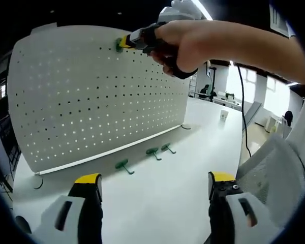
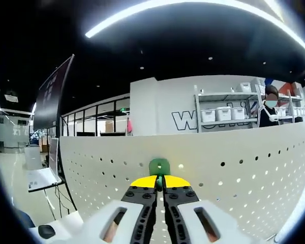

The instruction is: Insert the hook assembly into the mounting plate slot until the hook locks in place.

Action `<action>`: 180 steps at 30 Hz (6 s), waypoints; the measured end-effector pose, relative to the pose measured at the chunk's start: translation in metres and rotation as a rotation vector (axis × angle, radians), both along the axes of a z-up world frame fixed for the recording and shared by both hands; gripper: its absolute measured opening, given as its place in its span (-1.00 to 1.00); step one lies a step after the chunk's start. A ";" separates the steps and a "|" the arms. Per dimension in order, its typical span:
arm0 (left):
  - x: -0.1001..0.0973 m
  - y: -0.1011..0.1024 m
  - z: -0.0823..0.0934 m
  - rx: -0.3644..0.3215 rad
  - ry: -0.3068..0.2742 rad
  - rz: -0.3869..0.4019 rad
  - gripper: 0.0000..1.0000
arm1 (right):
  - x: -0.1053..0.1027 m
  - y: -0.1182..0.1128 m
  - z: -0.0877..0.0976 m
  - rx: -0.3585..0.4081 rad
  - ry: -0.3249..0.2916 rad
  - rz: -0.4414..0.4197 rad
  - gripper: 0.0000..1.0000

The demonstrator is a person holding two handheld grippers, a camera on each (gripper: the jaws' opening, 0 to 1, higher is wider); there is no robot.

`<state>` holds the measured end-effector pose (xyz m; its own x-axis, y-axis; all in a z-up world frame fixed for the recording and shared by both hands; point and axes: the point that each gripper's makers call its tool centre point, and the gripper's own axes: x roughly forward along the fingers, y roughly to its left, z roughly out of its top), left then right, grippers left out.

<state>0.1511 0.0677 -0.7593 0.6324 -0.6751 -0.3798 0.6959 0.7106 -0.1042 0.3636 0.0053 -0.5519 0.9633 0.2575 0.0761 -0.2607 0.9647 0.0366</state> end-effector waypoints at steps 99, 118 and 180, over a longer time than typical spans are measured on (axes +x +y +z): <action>0.000 0.004 0.017 -0.012 -0.056 0.006 0.77 | -0.134 -0.083 -0.089 -0.168 0.045 0.406 0.17; -0.002 0.007 0.014 -0.007 -0.047 0.006 0.77 | -0.159 -0.125 -0.122 -0.170 0.129 0.376 0.19; 0.005 0.012 0.001 0.060 -0.014 -0.029 0.77 | -0.215 -0.182 -0.212 -0.223 0.449 0.319 0.30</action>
